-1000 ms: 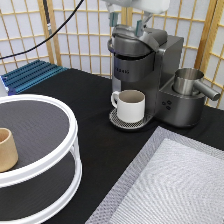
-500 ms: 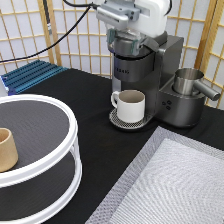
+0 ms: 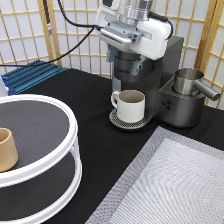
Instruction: Make coffee
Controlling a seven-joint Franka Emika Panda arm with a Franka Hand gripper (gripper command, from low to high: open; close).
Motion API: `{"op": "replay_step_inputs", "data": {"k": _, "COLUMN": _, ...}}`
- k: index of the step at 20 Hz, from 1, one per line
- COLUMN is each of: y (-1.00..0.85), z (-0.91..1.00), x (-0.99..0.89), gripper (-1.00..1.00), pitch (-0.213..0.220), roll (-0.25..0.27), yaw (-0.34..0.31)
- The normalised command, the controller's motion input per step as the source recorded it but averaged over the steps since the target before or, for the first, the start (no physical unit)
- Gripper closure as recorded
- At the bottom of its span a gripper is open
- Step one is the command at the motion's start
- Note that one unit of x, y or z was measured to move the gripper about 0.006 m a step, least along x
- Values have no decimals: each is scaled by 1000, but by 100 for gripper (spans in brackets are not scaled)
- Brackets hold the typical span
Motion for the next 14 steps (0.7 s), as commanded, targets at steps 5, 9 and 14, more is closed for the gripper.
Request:
{"op": "replay_step_inputs", "data": {"k": 5, "y": -173, "z": -690, "x": -571, "gripper": -100, "pitch": -98, "roll": -97, "yaw": 171}}
{"op": "replay_step_inputs", "data": {"k": 9, "y": -367, "z": 184, "x": -289, "gripper": -100, "pitch": -5, "roll": 8, "yaw": 188}}
{"op": "replay_step_inputs", "data": {"k": 14, "y": -691, "z": 609, "x": -23, "gripper": -100, "pitch": -4, "roll": 147, "yaw": 96}}
